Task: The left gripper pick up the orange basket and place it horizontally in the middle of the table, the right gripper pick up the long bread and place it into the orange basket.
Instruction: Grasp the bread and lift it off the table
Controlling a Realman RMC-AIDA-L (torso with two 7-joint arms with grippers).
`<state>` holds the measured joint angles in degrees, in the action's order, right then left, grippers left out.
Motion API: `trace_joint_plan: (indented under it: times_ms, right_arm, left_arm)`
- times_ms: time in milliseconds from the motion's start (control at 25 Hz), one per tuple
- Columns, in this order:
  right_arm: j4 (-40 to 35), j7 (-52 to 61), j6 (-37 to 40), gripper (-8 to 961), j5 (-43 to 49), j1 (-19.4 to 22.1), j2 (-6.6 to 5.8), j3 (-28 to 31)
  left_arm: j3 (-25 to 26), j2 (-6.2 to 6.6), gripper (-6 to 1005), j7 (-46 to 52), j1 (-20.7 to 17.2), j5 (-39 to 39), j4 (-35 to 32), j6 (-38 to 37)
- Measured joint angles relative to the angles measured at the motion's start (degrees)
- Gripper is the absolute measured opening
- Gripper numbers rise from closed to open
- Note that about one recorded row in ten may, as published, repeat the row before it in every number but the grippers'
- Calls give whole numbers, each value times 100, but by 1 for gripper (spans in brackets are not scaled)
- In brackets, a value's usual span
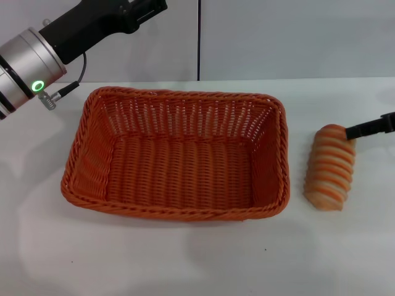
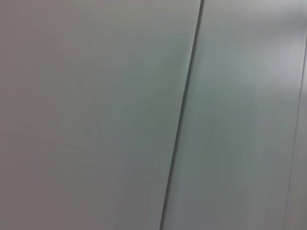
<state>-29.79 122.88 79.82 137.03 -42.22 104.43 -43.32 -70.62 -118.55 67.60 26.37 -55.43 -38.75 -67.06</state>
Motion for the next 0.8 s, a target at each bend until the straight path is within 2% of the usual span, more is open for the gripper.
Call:
trace_joint_plan:
  times_ms: [680, 800]
  right_arm:
    - [88, -276, -306, 469, -1, -107, 62, -66]
    - [88, -286, -333, 468, -1, -107, 118, -80]
  left_arm:
    - [-13, -1, 812, 1, 45, 136, 87, -53]
    - [-14, -1, 812, 18, 50, 139, 87, -53]
